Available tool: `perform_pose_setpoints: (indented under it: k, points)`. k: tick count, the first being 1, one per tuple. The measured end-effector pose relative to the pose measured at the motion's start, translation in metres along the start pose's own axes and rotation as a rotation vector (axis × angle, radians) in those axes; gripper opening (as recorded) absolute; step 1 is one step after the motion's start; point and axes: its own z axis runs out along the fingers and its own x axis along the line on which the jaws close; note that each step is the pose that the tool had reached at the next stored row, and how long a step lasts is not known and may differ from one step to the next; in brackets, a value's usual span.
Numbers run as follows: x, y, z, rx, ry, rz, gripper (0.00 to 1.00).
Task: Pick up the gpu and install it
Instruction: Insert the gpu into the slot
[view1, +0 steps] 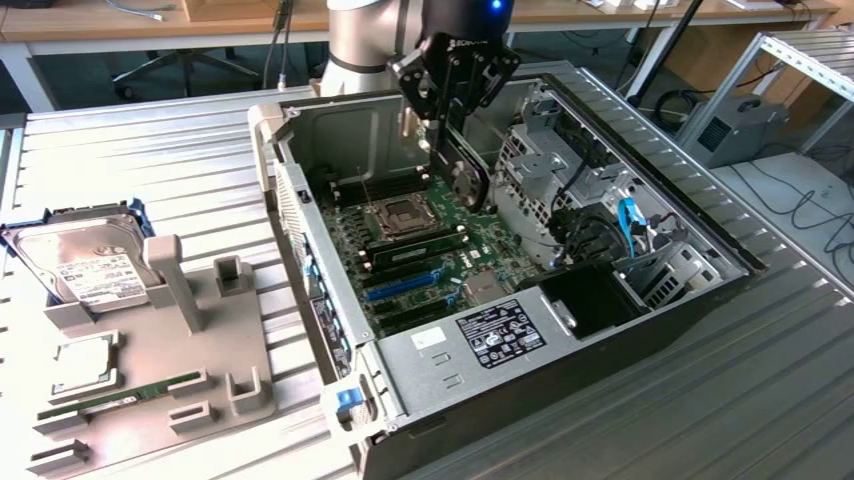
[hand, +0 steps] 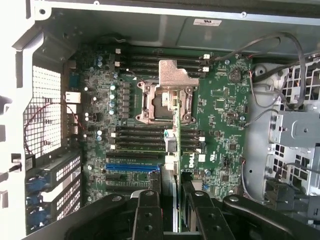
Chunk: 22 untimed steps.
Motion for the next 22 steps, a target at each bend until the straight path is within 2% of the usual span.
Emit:
perform_pose_setpoints:
  k: [22]
  points:
    - [0.0, 0.0, 0.0, -0.0027, -0.0026, -0.088, 0.27]
